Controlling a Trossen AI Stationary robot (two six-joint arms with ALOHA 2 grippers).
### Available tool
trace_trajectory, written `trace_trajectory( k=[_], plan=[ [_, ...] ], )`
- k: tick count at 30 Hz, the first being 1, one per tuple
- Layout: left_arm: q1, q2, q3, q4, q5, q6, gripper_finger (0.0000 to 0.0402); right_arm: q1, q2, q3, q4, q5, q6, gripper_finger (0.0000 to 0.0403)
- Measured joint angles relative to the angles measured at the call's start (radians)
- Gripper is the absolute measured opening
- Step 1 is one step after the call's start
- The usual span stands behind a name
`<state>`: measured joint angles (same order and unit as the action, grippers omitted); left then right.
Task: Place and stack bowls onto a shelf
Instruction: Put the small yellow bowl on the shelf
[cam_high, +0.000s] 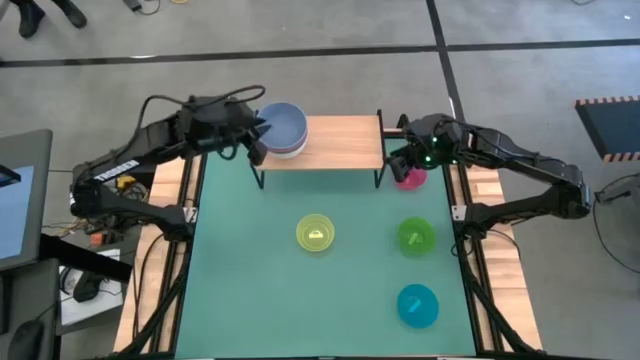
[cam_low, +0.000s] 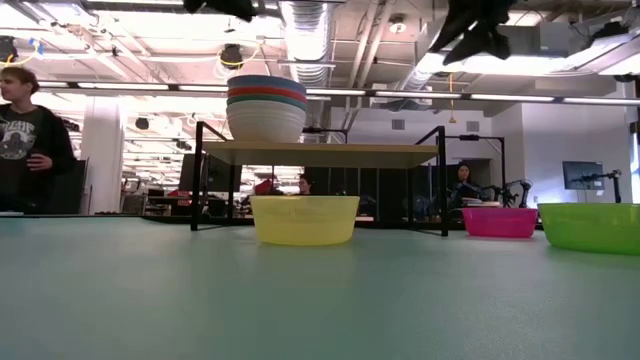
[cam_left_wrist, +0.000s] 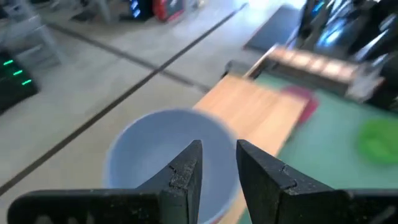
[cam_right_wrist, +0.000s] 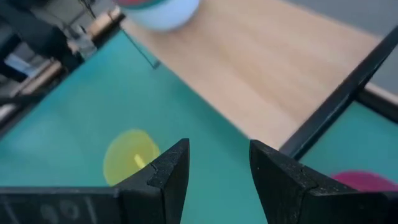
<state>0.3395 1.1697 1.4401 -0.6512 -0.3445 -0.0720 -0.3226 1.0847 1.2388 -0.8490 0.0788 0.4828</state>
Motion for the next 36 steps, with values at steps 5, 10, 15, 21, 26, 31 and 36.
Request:
trace_trajectory(
  k=[5, 10, 15, 21, 26, 31, 36],
  plan=[
    [-0.092, 0.002, -0.091, 0.174, 0.033, -0.048, 0.0086, 0.057, 0.0, -0.002, -0.052, 0.003, 0.024, 0.0191],
    [-0.186, 0.01, -0.211, 0.369, 0.033, -0.104, 0.0086, 0.135, -0.009, -0.111, -0.052, 0.014, 0.127, 0.0191],
    [-0.267, 0.011, -0.297, 0.462, 0.015, -0.173, 0.0086, 0.24, -0.012, -0.278, -0.038, 0.013, 0.31, 0.0191],
    [-0.351, 0.011, -0.39, 0.523, -0.026, -0.297, 0.0086, 0.376, -0.013, -0.407, -0.029, 0.012, 0.469, 0.0191],
    [-0.421, 0.011, -0.452, 0.555, -0.093, -0.417, 0.0086, 0.458, -0.012, -0.47, 0.017, 0.012, 0.505, 0.0191],
    [-0.504, 0.023, -0.483, 0.566, -0.171, -0.511, 0.0086, 0.504, -0.005, -0.511, 0.127, 0.001, 0.494, 0.0191],
    [-0.602, 0.08, -0.482, 0.611, -0.21, -0.584, 0.0086, 0.534, 0.002, -0.513, 0.266, -0.002, 0.436, 0.0191]
  ],
)
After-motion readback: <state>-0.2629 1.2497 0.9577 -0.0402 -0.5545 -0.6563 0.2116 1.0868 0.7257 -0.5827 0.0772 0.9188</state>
